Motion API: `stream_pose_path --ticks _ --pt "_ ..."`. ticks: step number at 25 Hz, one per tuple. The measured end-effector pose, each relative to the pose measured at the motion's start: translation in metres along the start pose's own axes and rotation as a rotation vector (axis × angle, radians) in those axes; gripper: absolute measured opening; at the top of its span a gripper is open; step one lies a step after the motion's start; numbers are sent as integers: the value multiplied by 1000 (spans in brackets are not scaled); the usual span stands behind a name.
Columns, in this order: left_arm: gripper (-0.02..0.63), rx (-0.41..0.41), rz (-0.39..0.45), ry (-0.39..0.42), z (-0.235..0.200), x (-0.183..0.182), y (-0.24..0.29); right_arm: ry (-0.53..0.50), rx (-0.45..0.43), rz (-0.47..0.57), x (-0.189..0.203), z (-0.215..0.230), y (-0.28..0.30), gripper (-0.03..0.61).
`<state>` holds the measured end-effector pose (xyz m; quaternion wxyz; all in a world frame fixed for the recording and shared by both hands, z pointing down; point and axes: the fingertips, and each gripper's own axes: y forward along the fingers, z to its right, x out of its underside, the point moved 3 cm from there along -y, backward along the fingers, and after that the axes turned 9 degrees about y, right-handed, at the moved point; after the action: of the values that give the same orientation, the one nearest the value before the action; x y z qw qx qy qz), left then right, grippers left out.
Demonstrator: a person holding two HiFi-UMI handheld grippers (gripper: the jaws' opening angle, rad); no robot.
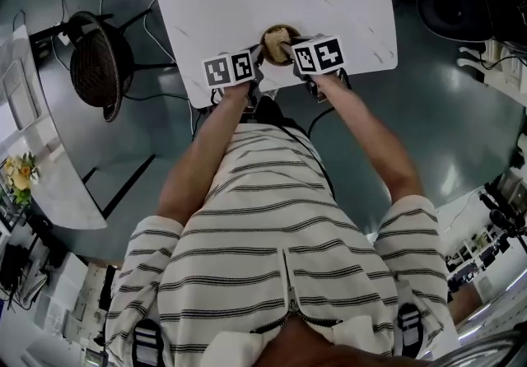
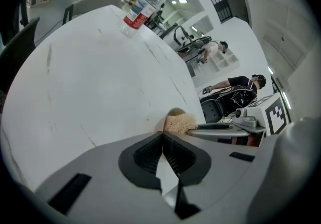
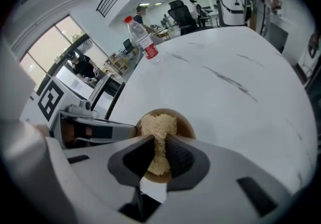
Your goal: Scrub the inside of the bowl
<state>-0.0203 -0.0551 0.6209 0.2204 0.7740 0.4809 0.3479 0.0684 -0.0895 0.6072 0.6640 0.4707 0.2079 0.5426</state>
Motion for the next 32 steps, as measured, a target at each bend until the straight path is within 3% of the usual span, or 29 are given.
stream_pose_path --ticks 7,20,25,32 --pt "8 -8 6 0 -1 -1 -2 351 -117 51 5 9 0 77" --pt "6 -36 13 5 0 -3 -5 50 -23 164 1 0 -29 77" --pt "6 -35 13 -3 -1 -3 -5 35 12 204 -3 1 -33 77" --pt "6 -35 -3 10 0 -4 -5 55 -6 215 -7 -2 -25 77"
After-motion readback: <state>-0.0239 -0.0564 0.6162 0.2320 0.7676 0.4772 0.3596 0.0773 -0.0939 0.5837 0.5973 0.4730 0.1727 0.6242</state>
